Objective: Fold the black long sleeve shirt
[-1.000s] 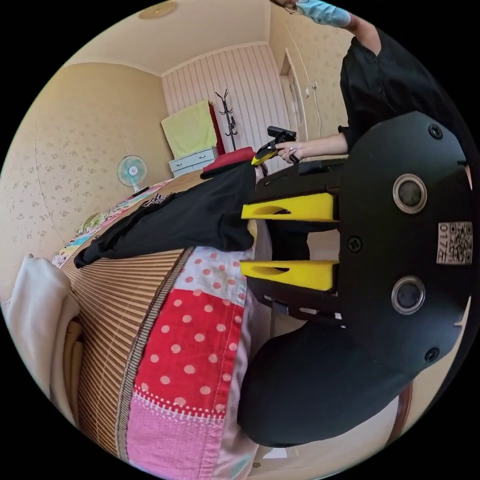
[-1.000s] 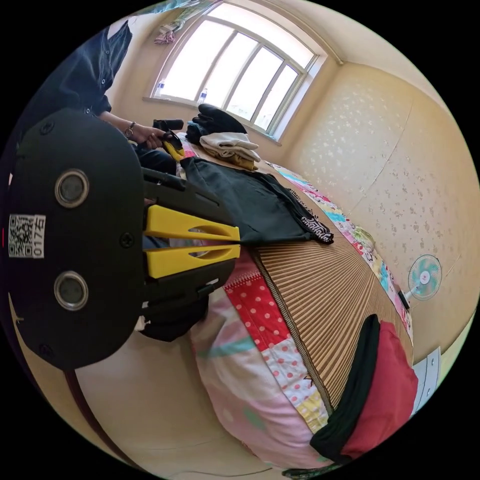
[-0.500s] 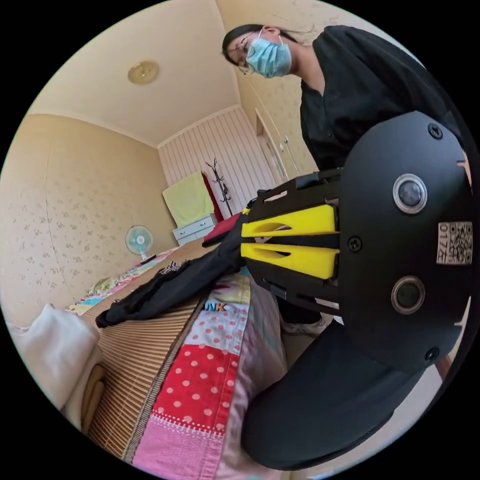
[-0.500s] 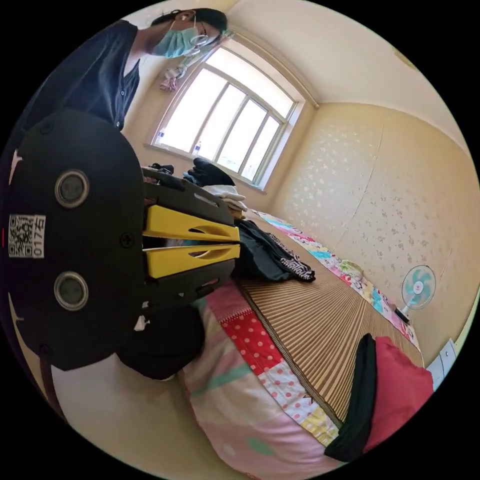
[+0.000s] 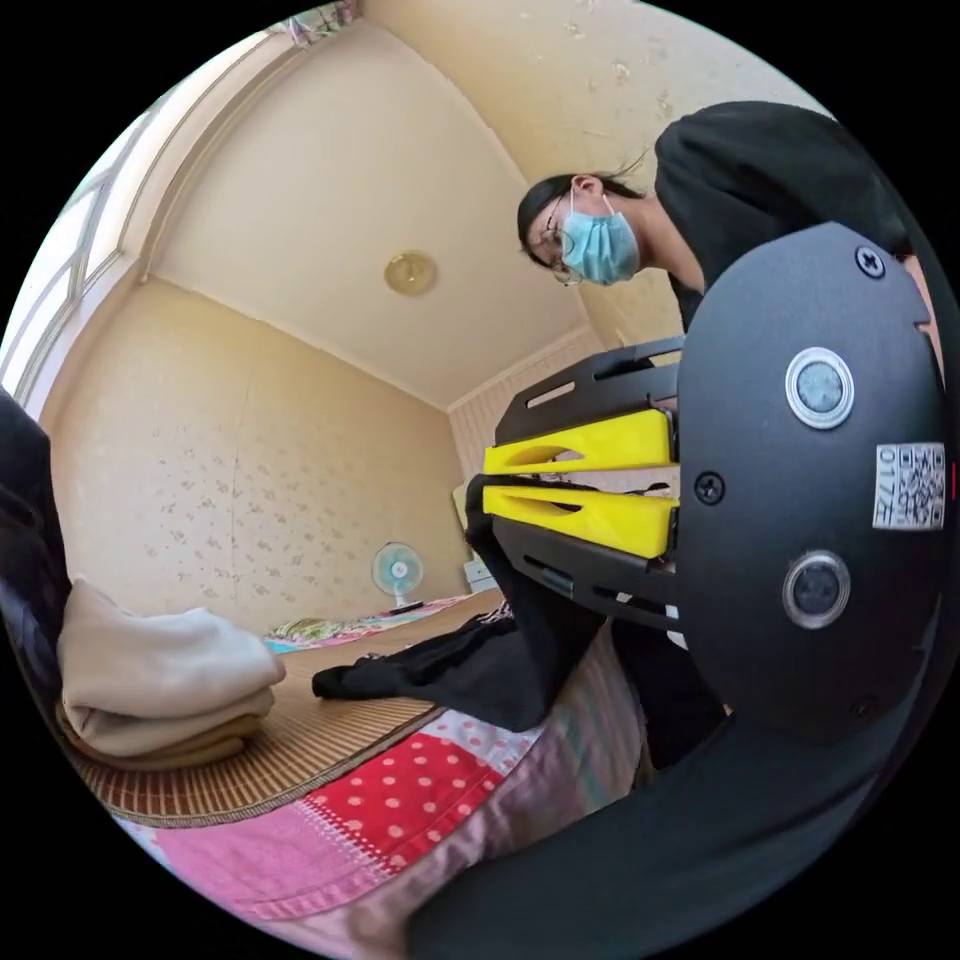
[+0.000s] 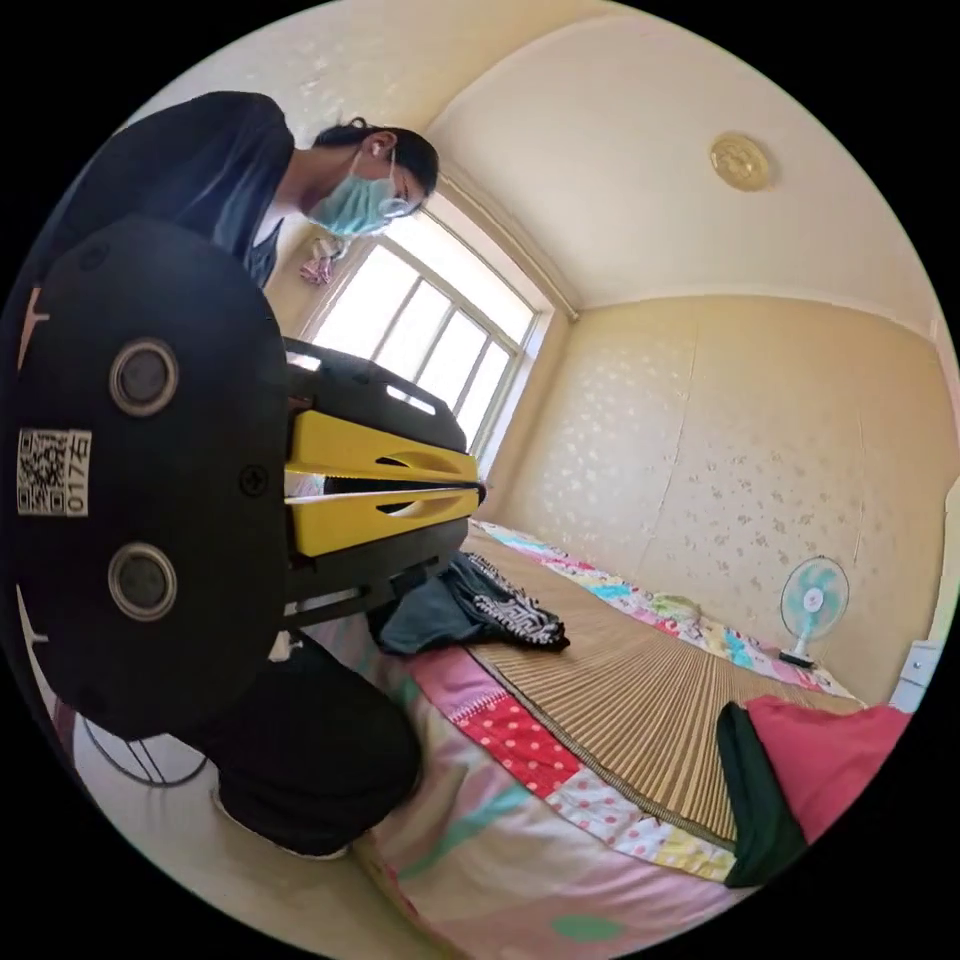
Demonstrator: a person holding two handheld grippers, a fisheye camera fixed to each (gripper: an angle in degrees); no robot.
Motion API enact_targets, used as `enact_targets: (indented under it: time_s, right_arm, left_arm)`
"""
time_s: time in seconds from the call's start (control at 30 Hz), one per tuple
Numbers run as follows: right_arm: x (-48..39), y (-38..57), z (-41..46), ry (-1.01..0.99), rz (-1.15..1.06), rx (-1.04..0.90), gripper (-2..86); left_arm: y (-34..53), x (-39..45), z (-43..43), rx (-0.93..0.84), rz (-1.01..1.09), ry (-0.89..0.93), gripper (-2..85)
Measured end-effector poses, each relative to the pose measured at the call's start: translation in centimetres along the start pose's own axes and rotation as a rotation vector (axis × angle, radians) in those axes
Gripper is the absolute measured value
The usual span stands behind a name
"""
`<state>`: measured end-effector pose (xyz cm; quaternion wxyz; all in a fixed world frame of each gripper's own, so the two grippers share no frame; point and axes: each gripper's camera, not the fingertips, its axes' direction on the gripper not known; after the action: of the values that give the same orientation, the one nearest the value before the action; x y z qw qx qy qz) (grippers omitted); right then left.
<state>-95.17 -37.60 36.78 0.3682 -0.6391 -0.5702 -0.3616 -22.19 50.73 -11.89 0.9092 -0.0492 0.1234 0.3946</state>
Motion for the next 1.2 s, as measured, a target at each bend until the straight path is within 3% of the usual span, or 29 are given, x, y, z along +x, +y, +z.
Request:
enact_targets:
  time_s: [0.23,0.4,0.5,0.6,0.67,0.77,0.93,1.07,1.2]
  right_arm:
    - [5.2,-10.0,9.4,0.136,0.088,0.045,0.8]
    - [7.0,-16.8,19.0,0.292,0.002,0.002,1.4]
    - [9.4,-20.0,25.2,0.484,-0.052,-0.016,2.4]
    - [13.9,-22.7,31.7,0.689,-0.166,-0.166,4.8]
    - [17.4,-23.1,34.5,0.861,-0.150,-0.267,6.9]
    - [17.8,-20.4,36.0,0.815,-0.264,-0.301,7.4]
    - [18.2,-12.0,39.7,0.812,-0.403,-0.429,7.2]
    - [19.3,-6.4,44.4,0.712,-0.402,-0.543,7.2]
    - [20.2,-3.3,49.6,0.608,-0.413,-0.630,7.5]
  left_arm:
    - [-7.4,1.1,7.5,0.086,0.144,-0.216,-0.3]
    - [-15.0,-1.4,15.5,0.072,0.209,-0.537,1.0]
    - [-19.0,-4.6,20.0,0.012,0.204,-0.670,4.5]
    - [-20.9,-6.8,22.6,-0.007,0.221,-0.830,9.8]
    - [-20.8,-6.8,22.9,-0.026,0.248,-0.812,12.1]
    - [-18.3,-5.6,22.2,-0.072,0.302,-0.755,12.5]
    - [-11.6,-5.8,20.2,-0.129,0.144,-0.890,13.8]
    - [-8.0,-8.5,20.0,-0.126,-0.002,-0.886,13.4]
    - [-7.9,-9.3,20.3,-0.116,0.016,-0.903,10.2]
